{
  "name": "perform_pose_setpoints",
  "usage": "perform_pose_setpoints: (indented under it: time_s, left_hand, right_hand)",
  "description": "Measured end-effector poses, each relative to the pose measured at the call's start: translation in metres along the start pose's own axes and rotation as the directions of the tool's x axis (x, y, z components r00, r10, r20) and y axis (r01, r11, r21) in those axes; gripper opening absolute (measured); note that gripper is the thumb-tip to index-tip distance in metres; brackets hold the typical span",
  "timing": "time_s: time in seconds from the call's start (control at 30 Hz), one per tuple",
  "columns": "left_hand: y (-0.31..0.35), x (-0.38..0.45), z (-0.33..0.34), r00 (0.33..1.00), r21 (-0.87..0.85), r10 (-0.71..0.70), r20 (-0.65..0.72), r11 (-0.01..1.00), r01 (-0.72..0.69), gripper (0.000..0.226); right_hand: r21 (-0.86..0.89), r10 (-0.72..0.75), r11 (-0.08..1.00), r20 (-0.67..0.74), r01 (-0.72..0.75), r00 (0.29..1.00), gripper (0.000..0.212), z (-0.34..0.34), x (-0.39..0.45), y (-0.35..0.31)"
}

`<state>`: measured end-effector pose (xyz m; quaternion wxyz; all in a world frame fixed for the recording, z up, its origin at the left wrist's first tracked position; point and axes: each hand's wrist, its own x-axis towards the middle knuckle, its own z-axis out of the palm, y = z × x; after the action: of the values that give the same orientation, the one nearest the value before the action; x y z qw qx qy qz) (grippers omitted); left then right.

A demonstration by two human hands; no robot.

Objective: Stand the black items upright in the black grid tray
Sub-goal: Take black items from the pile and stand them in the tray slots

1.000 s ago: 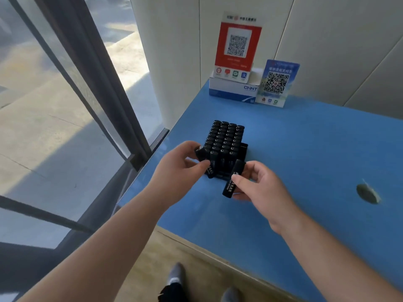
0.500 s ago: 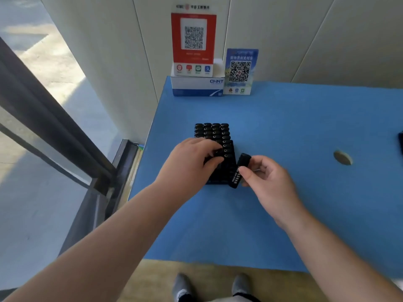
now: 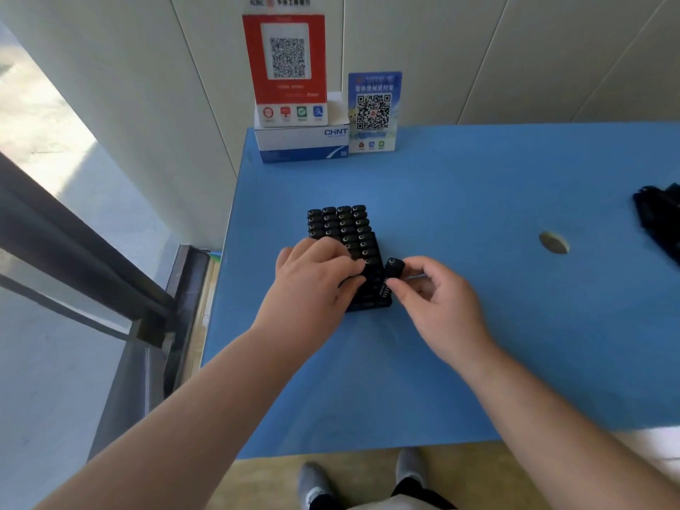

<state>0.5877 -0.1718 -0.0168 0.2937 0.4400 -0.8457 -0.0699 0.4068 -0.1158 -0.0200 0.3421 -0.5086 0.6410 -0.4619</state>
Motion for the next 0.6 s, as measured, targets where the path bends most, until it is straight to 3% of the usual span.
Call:
perform_pose_setpoints:
  time_s: [0.4,0.6]
  left_hand:
    - [-0.007,-0.004,0.006,0.999,-0.027,0.003,-0.052,1.0,-0.004,0.013]
    - [-0.009,-0.006,0.003,0.999,-0.066,-0.005,-0.035,0.998,0.003,0.011]
  right_hand:
    - [-0.041,-0.061,0.997,0.062,0.064,0.996,0.034,0.007,0.015,0.008]
    - [-0.185,-0.131,0.972,0.079,0.144,0.988,0.018,0.01,0.018,0.015]
